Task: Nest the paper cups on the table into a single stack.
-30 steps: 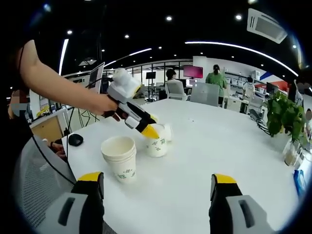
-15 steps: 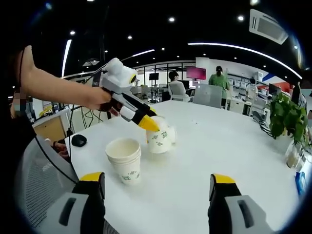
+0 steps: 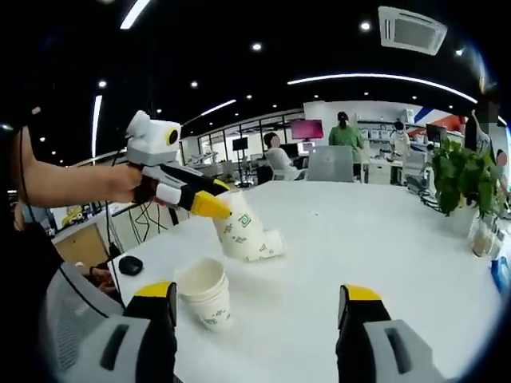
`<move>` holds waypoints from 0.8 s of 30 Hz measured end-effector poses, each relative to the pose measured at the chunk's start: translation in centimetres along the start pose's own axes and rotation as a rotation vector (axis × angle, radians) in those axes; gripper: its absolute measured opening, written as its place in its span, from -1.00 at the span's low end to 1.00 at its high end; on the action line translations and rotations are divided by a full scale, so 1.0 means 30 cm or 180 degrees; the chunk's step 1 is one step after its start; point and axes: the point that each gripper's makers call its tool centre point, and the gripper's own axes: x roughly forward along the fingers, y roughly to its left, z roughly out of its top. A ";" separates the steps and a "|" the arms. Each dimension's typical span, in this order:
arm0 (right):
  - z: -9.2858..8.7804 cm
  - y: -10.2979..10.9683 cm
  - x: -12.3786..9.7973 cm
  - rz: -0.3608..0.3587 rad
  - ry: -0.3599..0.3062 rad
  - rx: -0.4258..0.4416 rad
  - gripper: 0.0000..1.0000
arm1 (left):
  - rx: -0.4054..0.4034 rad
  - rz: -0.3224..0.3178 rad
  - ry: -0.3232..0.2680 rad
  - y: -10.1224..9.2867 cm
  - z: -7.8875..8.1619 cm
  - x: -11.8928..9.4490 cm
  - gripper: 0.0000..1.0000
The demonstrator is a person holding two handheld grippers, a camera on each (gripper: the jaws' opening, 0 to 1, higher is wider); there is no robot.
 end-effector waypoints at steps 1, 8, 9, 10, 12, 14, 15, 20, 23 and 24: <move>0.006 0.008 0.005 0.0016 -0.0004 -0.0010 0.65 | -0.0007 -0.0004 -0.0004 -0.009 0.002 -0.008 -0.31; 0.027 0.069 0.045 0.0193 0.0017 -0.0120 0.59 | -0.0210 -0.0062 -0.0147 -0.048 0.033 -0.041 -0.31; 0.028 0.072 0.049 0.0205 0.0021 -0.0117 0.57 | -0.0261 -0.0067 -0.0181 -0.051 0.039 -0.048 -0.31; 0.030 0.075 0.054 0.0214 0.0025 -0.0112 0.55 | -0.0299 -0.0078 -0.0201 -0.055 0.043 -0.053 -0.31; 0.035 0.081 0.060 0.0233 0.0021 -0.0102 0.53 | -0.0331 -0.0085 -0.0227 -0.069 0.053 -0.067 -0.31; 0.042 0.085 0.064 0.0247 0.0010 -0.0097 0.50 | -0.0402 -0.0099 -0.0287 -0.087 0.067 -0.083 -0.31; 0.046 0.088 0.067 0.0256 0.0006 -0.0089 0.48 | -0.0429 -0.0111 -0.0313 -0.093 0.073 -0.089 -0.31; 0.054 0.096 0.079 0.0287 0.0003 -0.0060 0.38 | -0.0491 -0.0154 -0.0347 -0.124 0.086 -0.116 -0.31; 0.054 0.114 0.088 0.0335 0.0025 -0.0085 0.31 | -0.0538 -0.0175 -0.0378 -0.136 0.094 -0.136 -0.31; 0.055 0.117 0.089 0.0340 0.0024 -0.0087 0.29 | -0.0565 -0.0195 -0.0386 -0.140 0.095 -0.139 -0.31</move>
